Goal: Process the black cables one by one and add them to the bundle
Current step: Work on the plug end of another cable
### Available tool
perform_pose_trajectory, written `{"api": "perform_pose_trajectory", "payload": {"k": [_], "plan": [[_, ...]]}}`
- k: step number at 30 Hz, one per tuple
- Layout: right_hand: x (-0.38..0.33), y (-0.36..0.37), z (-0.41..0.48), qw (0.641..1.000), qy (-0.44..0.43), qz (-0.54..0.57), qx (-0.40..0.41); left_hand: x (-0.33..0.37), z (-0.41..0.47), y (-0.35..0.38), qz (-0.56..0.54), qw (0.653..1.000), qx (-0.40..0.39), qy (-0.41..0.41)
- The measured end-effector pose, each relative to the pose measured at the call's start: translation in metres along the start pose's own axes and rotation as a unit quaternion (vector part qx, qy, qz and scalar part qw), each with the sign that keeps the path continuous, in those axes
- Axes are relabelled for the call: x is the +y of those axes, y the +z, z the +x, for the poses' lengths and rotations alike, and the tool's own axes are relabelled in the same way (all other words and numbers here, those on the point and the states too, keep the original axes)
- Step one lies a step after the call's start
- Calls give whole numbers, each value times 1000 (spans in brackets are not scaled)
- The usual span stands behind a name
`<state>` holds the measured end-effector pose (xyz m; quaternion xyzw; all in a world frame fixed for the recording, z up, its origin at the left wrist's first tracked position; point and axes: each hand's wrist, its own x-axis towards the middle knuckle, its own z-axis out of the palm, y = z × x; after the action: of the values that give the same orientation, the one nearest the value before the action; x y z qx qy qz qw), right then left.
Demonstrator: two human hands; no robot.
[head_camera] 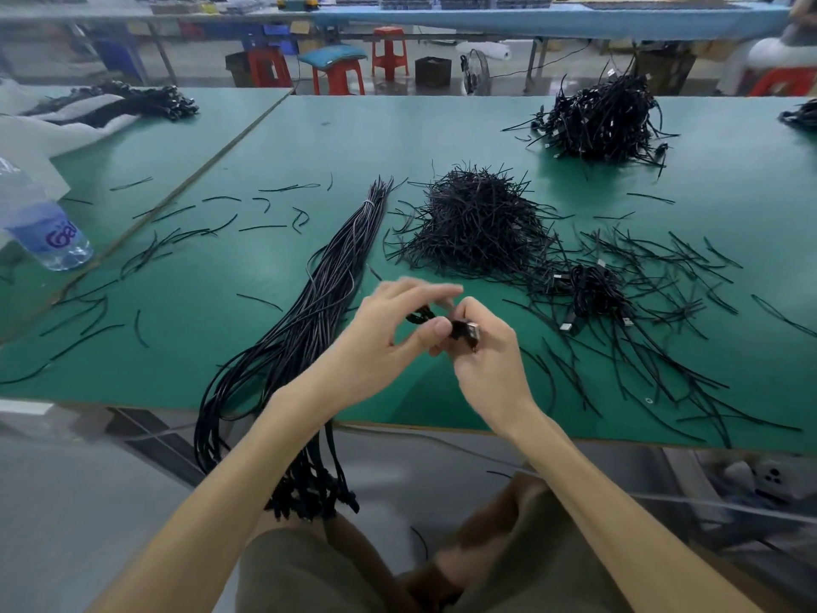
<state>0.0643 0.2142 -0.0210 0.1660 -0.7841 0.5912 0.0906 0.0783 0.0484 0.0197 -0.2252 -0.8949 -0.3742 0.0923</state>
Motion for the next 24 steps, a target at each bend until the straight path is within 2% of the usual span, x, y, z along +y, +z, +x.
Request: {"api": "perform_pose_trajectory", "payload": {"k": [4, 7, 9, 12, 15, 17, 20, 24], "plan": [[-2, 1, -3, 999, 19, 29, 8, 7, 5, 5, 68, 993, 44, -89], [-4, 3, -4, 999, 16, 30, 11, 9, 10, 8, 50, 986, 65, -146], [-5, 5, -4, 999, 12, 24, 17, 10, 13, 8, -18, 983, 58, -175], [-5, 6, -5, 1000, -4, 10, 19, 9, 12, -2, -189, 952, -13, -239], [-5, 5, -5, 1000, -4, 10, 19, 6, 5, -16, -286, 930, -64, -221], [-3, 3, -4, 1000, -4, 10, 29, 5, 1, -21, -294, 936, -103, -166], [0, 4, -6, 999, -2, 2, 36, -2, 0, -27, -196, 962, -150, -114], [2, 3, -8, 999, 8, 6, 44, -11, 1, -21, -79, 981, -153, -91]]}}
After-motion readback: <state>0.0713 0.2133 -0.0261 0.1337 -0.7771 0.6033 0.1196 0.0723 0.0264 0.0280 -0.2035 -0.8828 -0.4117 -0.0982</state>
